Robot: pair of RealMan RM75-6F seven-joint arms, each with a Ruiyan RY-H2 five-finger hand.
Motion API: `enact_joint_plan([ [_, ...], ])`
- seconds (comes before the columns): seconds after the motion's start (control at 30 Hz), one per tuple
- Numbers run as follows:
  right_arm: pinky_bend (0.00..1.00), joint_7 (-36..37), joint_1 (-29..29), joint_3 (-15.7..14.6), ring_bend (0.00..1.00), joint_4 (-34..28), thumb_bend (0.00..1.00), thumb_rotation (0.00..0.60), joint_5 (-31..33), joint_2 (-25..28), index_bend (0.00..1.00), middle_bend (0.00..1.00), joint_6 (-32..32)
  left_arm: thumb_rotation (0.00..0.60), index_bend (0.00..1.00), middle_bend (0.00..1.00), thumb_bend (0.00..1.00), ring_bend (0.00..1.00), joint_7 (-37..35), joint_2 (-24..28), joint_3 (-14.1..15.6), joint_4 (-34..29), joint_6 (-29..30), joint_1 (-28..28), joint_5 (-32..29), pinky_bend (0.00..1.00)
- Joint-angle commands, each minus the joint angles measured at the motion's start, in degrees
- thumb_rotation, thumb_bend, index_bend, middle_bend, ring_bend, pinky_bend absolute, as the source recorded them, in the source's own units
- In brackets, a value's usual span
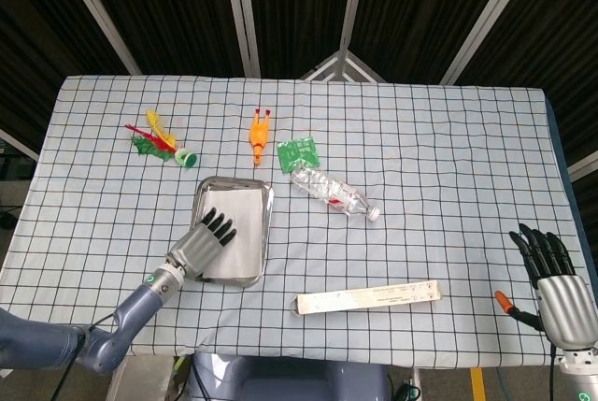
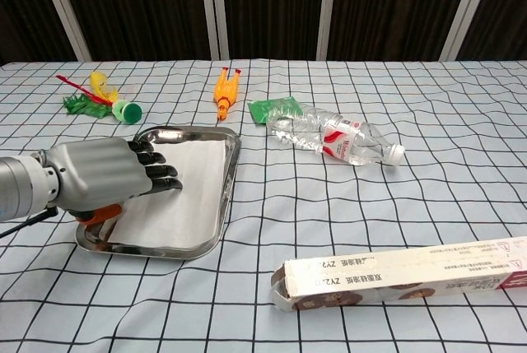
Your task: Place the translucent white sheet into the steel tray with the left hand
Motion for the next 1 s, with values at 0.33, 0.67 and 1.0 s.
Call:
enact_joint_plan([
  [0.33,0.00,0.3,0.0,0.0,0.00,0.1,0.29,0.600,0.1,0.1,0.00,0.00,0.1,0.600,0.00,0.00,0.58,0.00,-1.3,-0.3,-1.3,0.1,0.7,0.7,1.3,0.00],
  [0.67,0.00,0.3,0.0,0.1,0.00,0.1,0.29,0.600,0.0,0.0,0.00,0.00,0.3,0.600,0.00,0.00,0.30,0.00,-10.5,8.9,-3.7,-9.0,3.3,2.9,4.6,0.00],
  [1.0,0.00,-0.3,0.0,0.0,0.00,0.0,0.29,0.600,0.0,-0.1,0.00,0.00,0.0,0.600,0.00,0.00,0.21,0.00,-19.0,16.6,-1.1,-18.9,-3.6,4.1,5.5,0.00],
])
